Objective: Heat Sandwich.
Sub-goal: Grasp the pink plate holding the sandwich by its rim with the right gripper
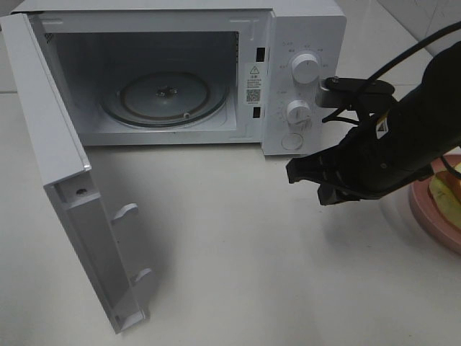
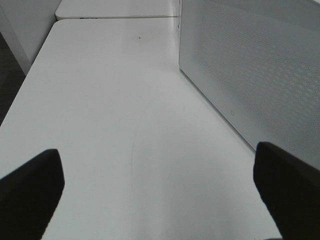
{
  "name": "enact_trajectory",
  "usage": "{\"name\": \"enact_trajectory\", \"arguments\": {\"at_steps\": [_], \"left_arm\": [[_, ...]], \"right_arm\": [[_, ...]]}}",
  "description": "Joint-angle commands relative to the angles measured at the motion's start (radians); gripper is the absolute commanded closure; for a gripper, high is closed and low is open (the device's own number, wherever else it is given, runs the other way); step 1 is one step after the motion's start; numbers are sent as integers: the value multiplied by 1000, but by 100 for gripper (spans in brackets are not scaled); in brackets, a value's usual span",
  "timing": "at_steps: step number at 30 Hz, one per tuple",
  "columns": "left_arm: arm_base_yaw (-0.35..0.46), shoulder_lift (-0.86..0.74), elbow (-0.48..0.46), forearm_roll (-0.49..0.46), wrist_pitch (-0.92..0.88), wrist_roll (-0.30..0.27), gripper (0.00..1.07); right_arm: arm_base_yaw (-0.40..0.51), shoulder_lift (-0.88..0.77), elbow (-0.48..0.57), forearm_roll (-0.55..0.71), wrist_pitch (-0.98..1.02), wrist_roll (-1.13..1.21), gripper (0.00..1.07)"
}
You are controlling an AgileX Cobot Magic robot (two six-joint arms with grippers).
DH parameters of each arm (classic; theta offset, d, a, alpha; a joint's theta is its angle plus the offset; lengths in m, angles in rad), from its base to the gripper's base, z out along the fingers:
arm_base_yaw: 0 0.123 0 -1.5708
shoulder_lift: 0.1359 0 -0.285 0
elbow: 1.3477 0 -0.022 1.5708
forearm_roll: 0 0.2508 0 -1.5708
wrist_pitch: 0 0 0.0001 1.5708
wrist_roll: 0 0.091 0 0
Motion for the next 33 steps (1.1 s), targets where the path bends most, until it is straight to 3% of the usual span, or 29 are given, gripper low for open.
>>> {"name": "enact_trajectory", "arguments": {"at_steps": [1,3,6,7,9,10,11,13,14,21,33], "left_arm": [[1,-26,1,-7,-4,-4,9],[1,-26,1,-5,-4,-4,9],[1,-26,1,-6,-4,-4,9],[1,-26,1,-6,-4,-4,9],[1,-26,1,-6,-4,-4,9],[1,-26,1,-6,-4,-4,9],[1,-26,1,-6,-4,-4,9],[1,-26,1,-5,-4,-4,9],[1,-26,1,-5,-4,-4,9],[1,-26,1,-5,-4,-4,9],[1,-26,1,-5,-4,-4,9]], "right_arm": [[-5,-30,-2,-7,89,-48,88],[-5,-37,-2,-7,108,-52,85],[-5,-63,-2,-20,157,-70,62],[-5,-63,-2,-20,157,-70,62],[-5,-85,-2,-43,166,-81,40],[-5,-87,-2,-48,162,-80,33],[-5,-87,-2,-48,162,-80,33],[-8,-93,-4,-51,155,-84,14],[-16,-93,-6,-51,165,-93,11],[-79,-93,-6,-61,238,-131,10],[-283,-93,-6,-168,278,-134,13]]}}
